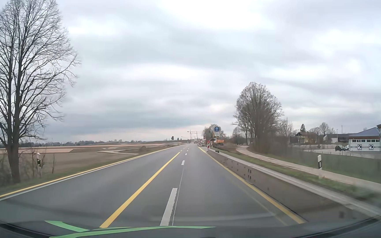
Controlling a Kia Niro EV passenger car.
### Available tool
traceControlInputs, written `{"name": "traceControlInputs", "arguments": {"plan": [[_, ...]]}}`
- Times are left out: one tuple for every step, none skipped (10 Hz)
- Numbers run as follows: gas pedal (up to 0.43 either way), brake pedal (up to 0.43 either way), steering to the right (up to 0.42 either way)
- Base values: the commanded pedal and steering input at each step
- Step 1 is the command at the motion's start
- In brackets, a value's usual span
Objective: Follow the waypoints while adhering to traffic rules and regulations
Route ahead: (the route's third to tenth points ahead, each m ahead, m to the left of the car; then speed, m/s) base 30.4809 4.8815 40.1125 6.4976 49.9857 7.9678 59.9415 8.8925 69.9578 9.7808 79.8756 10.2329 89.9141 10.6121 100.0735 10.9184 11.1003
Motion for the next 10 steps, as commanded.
{"name": "traceControlInputs", "arguments": {"plan": [[0.079,0.000,0.002],[0.079,0.000,0.002],[0.087,0.000,0.002],[0.087,0.000,0.002],[0.087,0.000,0.002],[0.087,0.000,0.002],[0.087,0.000,0.002],[0.087,0.000,0.002],[0.087,0.000,0.002],[0.087,0.000,0.002]]}}
